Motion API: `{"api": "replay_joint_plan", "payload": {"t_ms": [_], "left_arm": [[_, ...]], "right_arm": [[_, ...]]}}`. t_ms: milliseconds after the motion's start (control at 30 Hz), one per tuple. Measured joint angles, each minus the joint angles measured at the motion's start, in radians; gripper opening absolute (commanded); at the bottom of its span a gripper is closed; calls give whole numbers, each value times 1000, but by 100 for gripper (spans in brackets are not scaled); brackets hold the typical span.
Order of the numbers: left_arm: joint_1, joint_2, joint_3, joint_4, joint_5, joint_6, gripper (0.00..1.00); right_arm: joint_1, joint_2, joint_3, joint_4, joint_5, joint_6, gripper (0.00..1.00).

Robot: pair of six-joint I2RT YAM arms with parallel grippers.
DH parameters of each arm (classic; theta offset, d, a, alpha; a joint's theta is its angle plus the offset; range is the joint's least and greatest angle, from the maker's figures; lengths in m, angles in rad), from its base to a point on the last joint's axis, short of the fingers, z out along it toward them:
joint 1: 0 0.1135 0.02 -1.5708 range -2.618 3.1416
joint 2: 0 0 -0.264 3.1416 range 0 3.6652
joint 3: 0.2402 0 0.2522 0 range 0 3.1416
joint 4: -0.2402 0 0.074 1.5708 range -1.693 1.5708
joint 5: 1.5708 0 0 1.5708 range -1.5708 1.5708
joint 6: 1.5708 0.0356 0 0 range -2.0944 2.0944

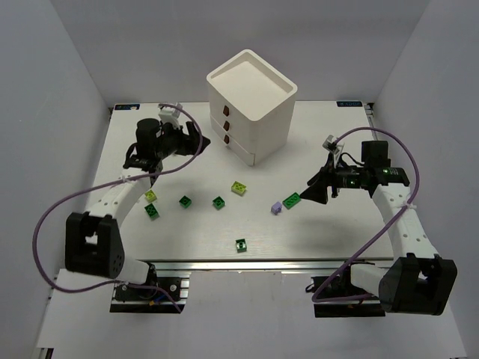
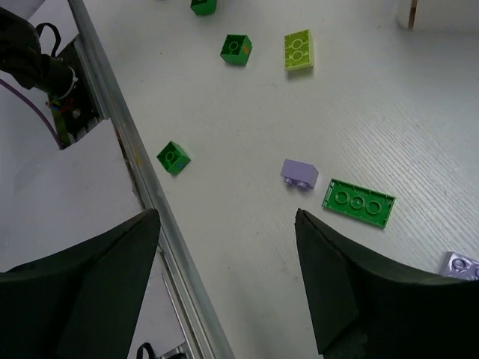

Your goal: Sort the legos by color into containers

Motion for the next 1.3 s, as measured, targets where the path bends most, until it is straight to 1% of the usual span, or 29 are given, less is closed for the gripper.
{"api": "replay_joint_plan", "payload": {"t_ms": [133, 267, 433, 633, 867, 1067, 1300], "left_arm": [[0, 185, 121, 71, 43, 15, 87], [0, 327, 217, 168, 71, 46, 84], [0, 436, 276, 263, 108, 90, 80], [-1, 540, 369, 338, 169, 137, 79], [-9, 635, 504, 336, 222, 198, 78], [-17, 690, 594, 296, 268, 239, 74], [-32, 711, 613, 248, 295, 276, 66]], "right_arm": [[1, 17, -7, 78, -4, 141, 78], [2, 62, -6, 113, -8, 215, 78], [2, 70, -6, 137, -11, 239, 77], [2, 31, -51, 179, -20, 236, 77], [2, 24, -83, 210, -18, 230, 78], [2, 31, -83, 219, -18, 215, 78], [2, 56, -83, 222, -14, 210, 77]]}}
